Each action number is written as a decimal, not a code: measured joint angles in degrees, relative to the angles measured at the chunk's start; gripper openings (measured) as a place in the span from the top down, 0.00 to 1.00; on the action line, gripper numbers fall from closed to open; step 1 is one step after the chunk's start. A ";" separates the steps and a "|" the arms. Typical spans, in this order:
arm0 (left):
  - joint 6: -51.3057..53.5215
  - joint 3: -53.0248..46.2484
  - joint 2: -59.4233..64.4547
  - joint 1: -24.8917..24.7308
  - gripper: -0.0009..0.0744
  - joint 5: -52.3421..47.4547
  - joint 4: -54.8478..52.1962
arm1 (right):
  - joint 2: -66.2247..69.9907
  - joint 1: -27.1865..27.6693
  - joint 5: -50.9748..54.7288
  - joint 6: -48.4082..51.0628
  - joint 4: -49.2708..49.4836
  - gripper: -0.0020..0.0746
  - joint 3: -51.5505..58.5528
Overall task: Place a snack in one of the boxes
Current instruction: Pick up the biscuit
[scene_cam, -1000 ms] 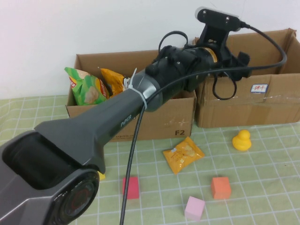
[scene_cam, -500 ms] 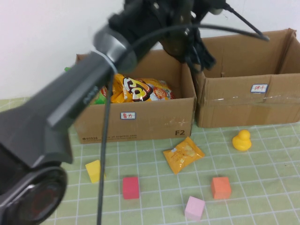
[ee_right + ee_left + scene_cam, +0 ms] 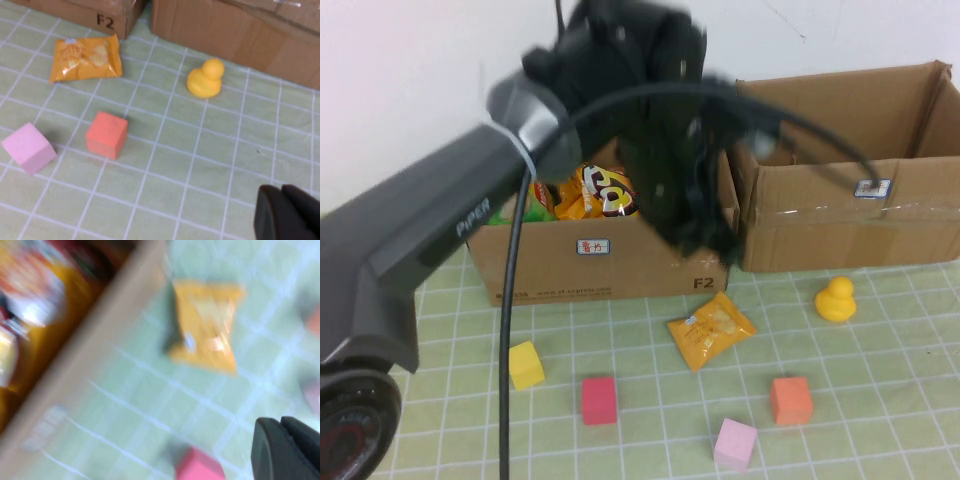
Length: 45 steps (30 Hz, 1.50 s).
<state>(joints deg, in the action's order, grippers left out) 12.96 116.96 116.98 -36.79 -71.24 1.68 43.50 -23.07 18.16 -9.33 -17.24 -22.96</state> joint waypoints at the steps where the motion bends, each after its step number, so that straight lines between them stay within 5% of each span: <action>1: 0.10 -2.37 -0.12 0.00 0.99 0.00 0.39 | 0.00 0.00 0.22 0.00 0.00 0.98 0.00; 11: 1.18 -21.66 -0.75 -1.79 0.99 10.66 3.82 | 5.46 0.00 3.29 -3.36 0.00 0.97 -0.13; 16: 0.58 -23.90 -0.75 -3.22 0.95 19.71 1.41 | 10.23 0.00 4.28 -4.03 0.00 0.84 -1.94; 18: 0.58 -23.90 -0.62 -3.22 0.86 22.71 1.32 | 12.43 0.00 4.17 -4.06 0.17 0.76 -2.13; 25: -3.55 -23.41 3.72 -3.22 0.23 27.75 -2.73 | 16.99 0.00 2.30 -4.06 1.66 0.65 -2.27; 28: -6.07 -22.42 6.16 -3.22 0.12 28.06 -6.58 | 17.39 0.00 2.30 -4.06 1.92 0.65 -2.37; 45: -11.49 -10.71 15.11 -2.85 0.08 27.14 -9.13 | 19.47 0.00 2.08 -4.06 2.26 0.65 -2.75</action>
<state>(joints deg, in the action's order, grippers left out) 1.46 106.25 132.09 -39.63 -44.10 -7.45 62.97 -23.07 20.24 -13.38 -14.98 -25.71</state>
